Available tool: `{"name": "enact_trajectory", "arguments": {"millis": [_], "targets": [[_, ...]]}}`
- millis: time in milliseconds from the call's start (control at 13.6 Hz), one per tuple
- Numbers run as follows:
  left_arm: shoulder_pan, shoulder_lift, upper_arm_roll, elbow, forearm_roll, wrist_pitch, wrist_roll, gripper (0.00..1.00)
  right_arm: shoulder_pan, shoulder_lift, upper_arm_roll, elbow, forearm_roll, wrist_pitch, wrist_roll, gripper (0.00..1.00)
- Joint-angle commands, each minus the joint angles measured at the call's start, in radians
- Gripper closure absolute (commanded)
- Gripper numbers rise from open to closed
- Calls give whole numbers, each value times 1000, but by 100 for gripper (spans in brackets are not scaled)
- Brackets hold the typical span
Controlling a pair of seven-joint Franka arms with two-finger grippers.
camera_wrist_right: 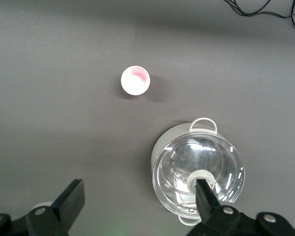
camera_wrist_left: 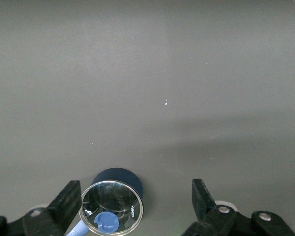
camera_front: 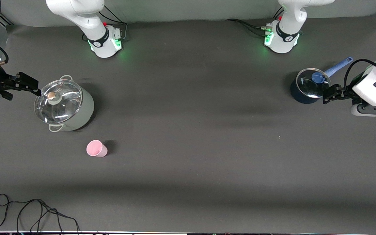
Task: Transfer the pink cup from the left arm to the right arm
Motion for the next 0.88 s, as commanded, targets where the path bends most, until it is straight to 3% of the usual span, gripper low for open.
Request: {"name": "enact_trajectory", "arguments": {"millis": [0,807], "targets": [[-21,13,15,24,17,-19,9,0,8,14,-2,26,-3,-11,11,0],[-21,16,14,48,7,-27,5,0,7,14,-2,26,-3,-11,6,0]]}}
